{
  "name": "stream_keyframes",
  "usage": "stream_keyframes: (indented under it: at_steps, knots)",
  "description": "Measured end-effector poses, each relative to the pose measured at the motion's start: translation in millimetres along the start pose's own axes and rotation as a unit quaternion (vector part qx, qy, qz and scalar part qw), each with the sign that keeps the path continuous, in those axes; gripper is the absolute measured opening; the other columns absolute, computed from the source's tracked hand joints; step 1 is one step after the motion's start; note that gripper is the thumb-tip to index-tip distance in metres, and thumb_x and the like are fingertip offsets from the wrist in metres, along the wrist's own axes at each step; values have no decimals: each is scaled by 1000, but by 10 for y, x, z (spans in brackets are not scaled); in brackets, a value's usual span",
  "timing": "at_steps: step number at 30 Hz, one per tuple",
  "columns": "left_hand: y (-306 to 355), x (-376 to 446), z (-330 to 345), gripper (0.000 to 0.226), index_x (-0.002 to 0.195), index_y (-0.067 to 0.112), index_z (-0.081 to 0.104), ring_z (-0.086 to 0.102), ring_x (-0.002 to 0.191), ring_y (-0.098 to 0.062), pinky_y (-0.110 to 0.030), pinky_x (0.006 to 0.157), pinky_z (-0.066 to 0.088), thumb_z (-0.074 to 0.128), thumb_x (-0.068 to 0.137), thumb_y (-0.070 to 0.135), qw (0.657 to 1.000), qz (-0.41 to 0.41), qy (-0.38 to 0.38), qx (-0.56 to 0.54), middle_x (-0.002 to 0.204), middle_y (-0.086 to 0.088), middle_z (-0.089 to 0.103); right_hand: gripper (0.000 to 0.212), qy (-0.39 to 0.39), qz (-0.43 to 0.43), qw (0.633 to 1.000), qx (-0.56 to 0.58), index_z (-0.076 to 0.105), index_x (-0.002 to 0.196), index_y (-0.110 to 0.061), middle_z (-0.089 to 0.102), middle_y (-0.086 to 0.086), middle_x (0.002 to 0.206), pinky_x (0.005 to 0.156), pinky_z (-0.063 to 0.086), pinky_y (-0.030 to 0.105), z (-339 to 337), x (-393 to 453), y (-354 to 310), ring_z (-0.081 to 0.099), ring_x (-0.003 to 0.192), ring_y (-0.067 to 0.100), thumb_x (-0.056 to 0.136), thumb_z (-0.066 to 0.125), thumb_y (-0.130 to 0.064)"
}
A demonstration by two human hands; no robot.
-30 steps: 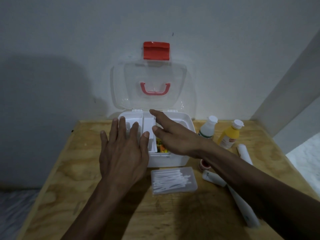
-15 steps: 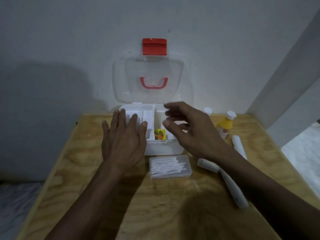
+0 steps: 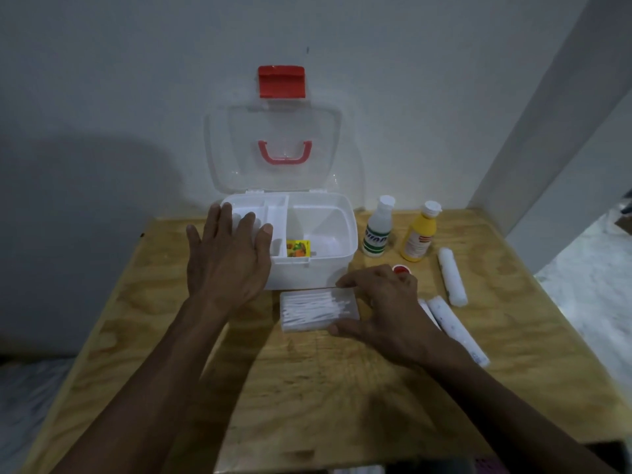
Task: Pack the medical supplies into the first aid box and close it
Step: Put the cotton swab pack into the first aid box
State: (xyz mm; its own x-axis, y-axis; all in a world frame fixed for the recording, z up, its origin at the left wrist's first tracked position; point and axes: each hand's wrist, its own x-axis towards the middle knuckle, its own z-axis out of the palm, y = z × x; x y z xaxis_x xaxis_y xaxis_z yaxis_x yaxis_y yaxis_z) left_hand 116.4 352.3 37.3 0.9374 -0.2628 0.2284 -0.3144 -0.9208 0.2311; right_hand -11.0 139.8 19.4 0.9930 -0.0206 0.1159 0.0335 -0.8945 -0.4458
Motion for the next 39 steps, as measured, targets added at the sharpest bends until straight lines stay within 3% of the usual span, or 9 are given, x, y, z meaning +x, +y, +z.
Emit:
stream_keyframes:
  at_steps: [17, 21, 25, 31, 39]
  knots:
    - [-8, 3, -1, 64, 145, 21, 40, 9, 150, -30, -62, 116, 9, 12, 98, 54, 1000, 1, 0, -2, 160, -13, 22, 67, -36, -34, 998, 34, 53, 131, -33, 50, -15, 134, 110, 16, 48, -67, -160, -19, 29, 128, 2, 74, 64, -66]
    - [-2, 1, -2, 67, 145, 21, 40, 9, 150, -29, -61, 117, 9, 10, 96, 56, 1000, 1, 1, -1, 161, -12, 22, 69, -22, -65, 997, 48, 57, 128, -34, 56, -17, 129, 108, 28, 52, -406, -236, -107, 40, 127, 6, 70, 60, -71]
    - [5, -7, -10, 67, 144, 21, 41, 10, 150, -30, -61, 117, 9, 10, 96, 56, 1000, 1, 1, -2, 160, -13, 22, 72, 63, -65, 995, 53, 63, 125, -29, 62, -12, 122, 98, 43, 48, -830, -66, -152, 52, 114, 10, 67, 66, -71]
    - [7, -17, -32, 70, 145, 21, 40, 9, 150, -30, -61, 117, 9, 8, 94, 56, 1000, 4, 0, -4, 160, -13, 22, 68, 86, -25, 995, -44, 56, 133, -20, 58, 2, 135, 104, 37, 50, -1095, 484, -130, 51, 123, 22, 77, 70, -54]
    - [-8, -14, 0, 72, 145, 21, 41, 11, 150, -30, -62, 117, 9, 6, 94, 58, 1000, 8, 6, -7, 160, -13, 23, 66, 26, -17, 986, -162, 50, 138, -20, 54, 5, 138, 101, 27, 43, -949, 932, -239, 44, 126, 25, 83, 69, -49]
